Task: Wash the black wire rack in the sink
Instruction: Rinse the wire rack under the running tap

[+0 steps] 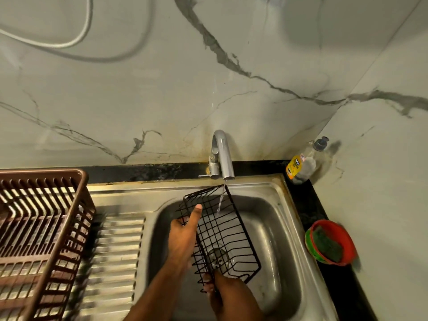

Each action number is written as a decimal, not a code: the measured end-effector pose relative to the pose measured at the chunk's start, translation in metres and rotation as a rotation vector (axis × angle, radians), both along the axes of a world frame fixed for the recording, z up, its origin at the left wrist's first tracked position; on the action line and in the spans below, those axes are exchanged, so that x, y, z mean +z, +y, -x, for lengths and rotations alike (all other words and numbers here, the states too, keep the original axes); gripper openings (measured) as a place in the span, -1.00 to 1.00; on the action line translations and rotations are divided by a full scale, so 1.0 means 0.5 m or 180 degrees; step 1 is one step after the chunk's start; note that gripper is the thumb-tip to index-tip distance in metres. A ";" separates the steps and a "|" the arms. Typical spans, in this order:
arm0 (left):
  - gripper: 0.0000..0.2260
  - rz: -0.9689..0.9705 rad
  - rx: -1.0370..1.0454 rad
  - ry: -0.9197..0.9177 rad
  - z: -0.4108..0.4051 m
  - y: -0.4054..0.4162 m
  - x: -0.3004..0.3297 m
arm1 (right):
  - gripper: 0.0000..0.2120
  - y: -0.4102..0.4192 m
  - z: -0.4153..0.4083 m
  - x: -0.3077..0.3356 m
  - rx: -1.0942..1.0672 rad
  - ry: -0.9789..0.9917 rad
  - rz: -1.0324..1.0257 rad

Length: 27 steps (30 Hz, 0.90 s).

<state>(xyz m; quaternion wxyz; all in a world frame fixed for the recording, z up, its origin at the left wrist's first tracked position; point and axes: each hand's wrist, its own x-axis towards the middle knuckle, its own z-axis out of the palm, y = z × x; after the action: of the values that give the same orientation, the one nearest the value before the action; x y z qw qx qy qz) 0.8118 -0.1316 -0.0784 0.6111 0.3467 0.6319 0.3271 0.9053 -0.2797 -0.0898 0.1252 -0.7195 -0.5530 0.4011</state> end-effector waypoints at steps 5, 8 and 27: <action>-0.36 -0.0095 -0.0130 -0.0395 0.041 -0.017 0.014 | -0.74 -0.030 -0.023 -0.001 -0.1371 0.2239 0.0000; -0.33 0.0068 0.0001 -0.0120 0.067 -0.012 -0.027 | -0.51 -0.037 -0.065 0.002 -0.1622 0.3545 -0.0099; -0.44 0.0944 -0.0329 -0.0238 0.061 -0.021 -0.166 | -0.46 0.005 -0.185 -0.126 -0.2149 0.2715 0.1402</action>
<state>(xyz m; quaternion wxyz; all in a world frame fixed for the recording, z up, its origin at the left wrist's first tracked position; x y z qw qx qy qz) 0.7814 -0.1423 -0.1612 0.6947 0.2723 0.6314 0.2110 0.9979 -0.2772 -0.1529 0.3049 -0.6398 -0.0976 0.6986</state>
